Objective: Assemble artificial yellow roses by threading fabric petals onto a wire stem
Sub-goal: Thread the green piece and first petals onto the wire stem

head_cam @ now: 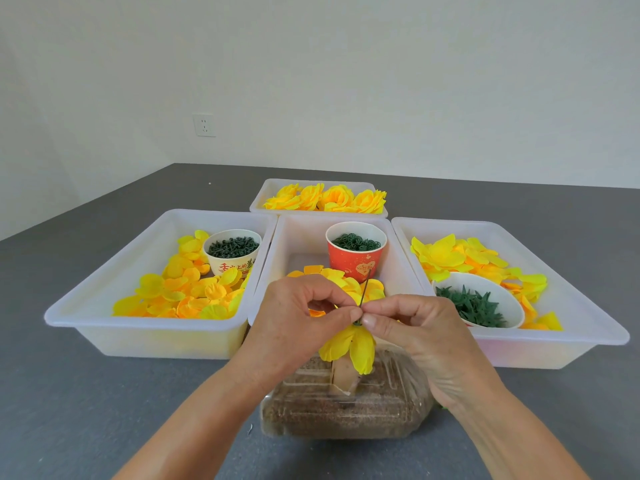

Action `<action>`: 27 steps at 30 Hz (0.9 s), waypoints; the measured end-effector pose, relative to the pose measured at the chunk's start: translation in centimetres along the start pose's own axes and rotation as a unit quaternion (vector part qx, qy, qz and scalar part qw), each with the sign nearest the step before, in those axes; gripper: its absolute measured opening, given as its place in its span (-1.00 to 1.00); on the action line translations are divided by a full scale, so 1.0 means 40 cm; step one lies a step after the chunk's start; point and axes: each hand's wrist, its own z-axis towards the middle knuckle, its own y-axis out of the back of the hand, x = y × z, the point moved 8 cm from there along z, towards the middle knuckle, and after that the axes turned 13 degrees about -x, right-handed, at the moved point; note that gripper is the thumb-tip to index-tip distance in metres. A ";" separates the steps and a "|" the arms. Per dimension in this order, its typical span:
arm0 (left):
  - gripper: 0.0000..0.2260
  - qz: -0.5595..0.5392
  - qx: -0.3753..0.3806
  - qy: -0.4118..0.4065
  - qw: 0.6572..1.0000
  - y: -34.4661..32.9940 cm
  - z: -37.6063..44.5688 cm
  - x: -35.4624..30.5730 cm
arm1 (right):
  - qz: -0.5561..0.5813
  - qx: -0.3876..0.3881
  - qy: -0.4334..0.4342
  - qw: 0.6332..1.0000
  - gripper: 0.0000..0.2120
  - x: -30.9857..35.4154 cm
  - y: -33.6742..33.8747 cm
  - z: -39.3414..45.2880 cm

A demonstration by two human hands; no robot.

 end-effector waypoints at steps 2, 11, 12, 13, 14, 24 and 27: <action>-0.88 0.008 0.003 -0.010 1.000 0.000 0.001 -0.004 | -0.029 -0.004 0.016 0.999 -0.82 0.005 0.004 0.001; -0.92 0.085 0.025 -0.072 0.993 -0.005 -0.009 -0.022 | -0.181 -0.016 0.081 0.980 -0.77 0.012 0.007 -0.006; -0.92 0.088 0.027 -0.068 0.993 -0.004 -0.006 -0.020 | -0.164 -0.013 0.069 0.984 -0.78 0.010 0.007 -0.006; -0.93 0.089 0.027 -0.061 0.994 -0.002 -0.005 -0.015 | -0.141 -0.011 0.056 0.988 -0.78 0.007 0.008 -0.005; -0.93 0.087 0.025 -0.052 0.995 0.000 -0.003 -0.010 | -0.120 -0.011 0.044 0.992 -0.79 0.004 0.011 -0.003; -0.95 0.062 0.021 -0.032 0.997 0.002 -0.007 -0.006 | -0.122 -0.004 0.054 0.991 -0.82 0.013 0.006 0.003; -0.93 0.074 0.038 -0.035 0.996 -0.003 -0.003 -0.008 | -0.145 0.007 0.067 0.987 -0.81 0.022 0.004 0.008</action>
